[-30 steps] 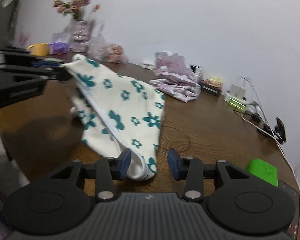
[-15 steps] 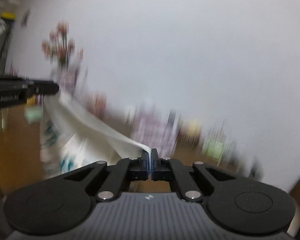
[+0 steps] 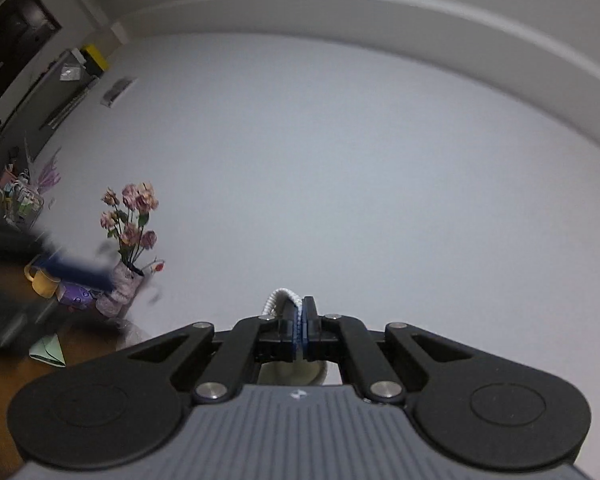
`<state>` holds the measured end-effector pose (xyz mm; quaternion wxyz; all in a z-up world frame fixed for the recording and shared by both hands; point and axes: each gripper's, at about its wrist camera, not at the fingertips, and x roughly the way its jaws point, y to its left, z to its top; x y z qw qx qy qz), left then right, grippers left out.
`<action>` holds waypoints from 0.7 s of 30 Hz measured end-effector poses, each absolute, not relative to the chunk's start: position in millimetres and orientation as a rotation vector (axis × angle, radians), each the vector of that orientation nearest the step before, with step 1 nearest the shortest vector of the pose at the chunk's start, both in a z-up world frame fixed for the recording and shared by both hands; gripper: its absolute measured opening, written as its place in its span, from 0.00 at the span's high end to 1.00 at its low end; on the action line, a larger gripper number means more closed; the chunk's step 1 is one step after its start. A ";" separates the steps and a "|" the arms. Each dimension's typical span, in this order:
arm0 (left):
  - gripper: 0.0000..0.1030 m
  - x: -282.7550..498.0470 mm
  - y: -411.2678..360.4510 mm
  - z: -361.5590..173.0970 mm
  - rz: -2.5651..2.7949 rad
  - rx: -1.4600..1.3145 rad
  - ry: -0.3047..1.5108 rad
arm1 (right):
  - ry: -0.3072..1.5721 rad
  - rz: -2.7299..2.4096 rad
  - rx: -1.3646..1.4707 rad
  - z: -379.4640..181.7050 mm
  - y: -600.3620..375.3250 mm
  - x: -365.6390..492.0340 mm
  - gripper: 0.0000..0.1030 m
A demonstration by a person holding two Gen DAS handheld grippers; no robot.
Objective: Fold clothes
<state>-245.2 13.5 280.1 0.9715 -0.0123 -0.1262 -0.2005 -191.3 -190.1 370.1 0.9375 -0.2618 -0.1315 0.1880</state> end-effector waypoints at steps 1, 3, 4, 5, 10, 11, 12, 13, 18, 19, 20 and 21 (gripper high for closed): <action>0.41 -240.7 13.2 278.7 -0.401 -0.027 -0.250 | -0.239 0.384 -0.521 373.2 -186.9 -180.3 0.99; 0.36 -228.7 14.7 277.1 -0.360 -0.029 -0.241 | -0.166 0.378 -0.494 378.1 -178.8 -151.8 0.99; 0.35 -221.6 15.9 276.1 -0.338 -0.030 -0.233 | -0.125 0.362 -0.487 378.5 -172.6 -132.0 0.99; 0.32 -209.4 19.0 273.8 -0.314 -0.033 -0.211 | -0.083 0.330 -0.487 375.7 -166.0 -106.8 0.99; 0.26 -143.5 27.6 232.3 -0.197 0.022 0.014 | 0.296 0.066 -0.433 317.8 -165.4 75.2 0.85; 0.26 -133.8 28.0 218.4 -0.177 0.045 0.061 | 0.392 0.048 -0.415 298.0 -174.5 101.7 0.74; 0.26 -125.0 28.7 204.2 -0.162 0.066 0.109 | 0.489 0.029 -0.397 278.1 -183.6 128.3 0.70; 0.25 -120.4 31.1 188.4 -0.176 0.080 0.156 | 0.549 0.063 -0.378 260.8 -192.5 137.2 0.60; 0.23 -113.1 40.7 111.8 -0.323 0.071 0.394 | 0.715 0.316 -0.344 170.5 -223.6 95.1 0.40; 0.23 -113.7 39.3 98.9 -0.357 0.049 0.442 | 0.717 0.348 -0.352 154.1 -220.0 79.6 0.40; 0.23 -114.5 37.4 86.8 -0.391 0.029 0.488 | 0.721 0.392 -0.353 140.8 -221.0 58.3 0.40; 0.23 -116.1 32.6 78.5 -0.423 0.016 0.520 | 0.722 0.448 -0.350 126.9 -222.0 32.6 0.40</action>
